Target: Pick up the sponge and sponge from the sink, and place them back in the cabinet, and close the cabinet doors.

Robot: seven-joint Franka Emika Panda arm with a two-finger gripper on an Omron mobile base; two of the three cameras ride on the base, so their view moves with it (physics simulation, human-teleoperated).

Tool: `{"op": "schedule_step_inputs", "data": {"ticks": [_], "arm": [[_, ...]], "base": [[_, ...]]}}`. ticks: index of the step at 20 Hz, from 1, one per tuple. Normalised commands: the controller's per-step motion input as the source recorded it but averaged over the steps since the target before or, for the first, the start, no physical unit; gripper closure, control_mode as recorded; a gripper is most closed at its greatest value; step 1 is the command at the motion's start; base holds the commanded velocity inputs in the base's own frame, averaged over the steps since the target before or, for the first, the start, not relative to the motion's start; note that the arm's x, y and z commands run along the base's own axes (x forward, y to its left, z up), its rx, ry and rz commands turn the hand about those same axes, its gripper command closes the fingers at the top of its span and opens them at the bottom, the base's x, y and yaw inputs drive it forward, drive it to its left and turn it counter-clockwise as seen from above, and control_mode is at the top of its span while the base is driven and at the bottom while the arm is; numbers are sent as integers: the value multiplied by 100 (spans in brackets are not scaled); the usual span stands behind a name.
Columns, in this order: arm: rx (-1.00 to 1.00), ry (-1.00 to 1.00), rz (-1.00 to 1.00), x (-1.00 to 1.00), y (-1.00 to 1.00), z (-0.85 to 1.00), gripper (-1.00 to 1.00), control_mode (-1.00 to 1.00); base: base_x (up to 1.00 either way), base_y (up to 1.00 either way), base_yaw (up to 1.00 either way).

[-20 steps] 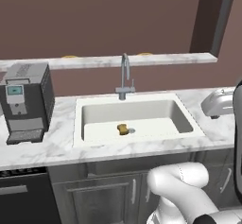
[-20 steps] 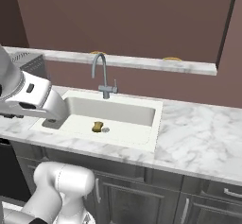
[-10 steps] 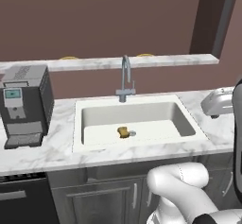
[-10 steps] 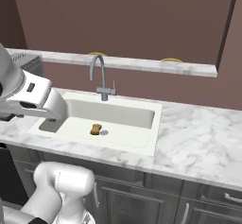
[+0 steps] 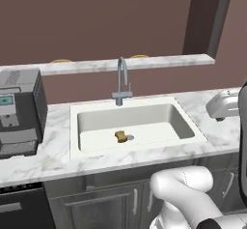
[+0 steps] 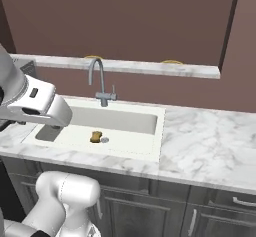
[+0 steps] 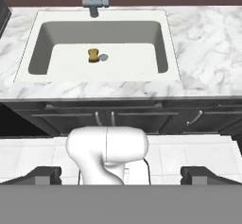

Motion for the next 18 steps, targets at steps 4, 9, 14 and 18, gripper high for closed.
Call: {"op": "schedule_step_inputs", "data": {"ticks": [4, 9, 14, 18], "arm": [[0, 0, 0, 0, 0, 0, -100, 100], [0, 0, 0, 0, 0, 0, -100, 100], [0, 0, 0, 0, 0, 0, -100, 100], [0, 0, 0, 0, 0, 0, -100, 100]], "base": [[23, 47, -10], [31, 52, -3], [43, 34, 0], [44, 11, 0]]}}
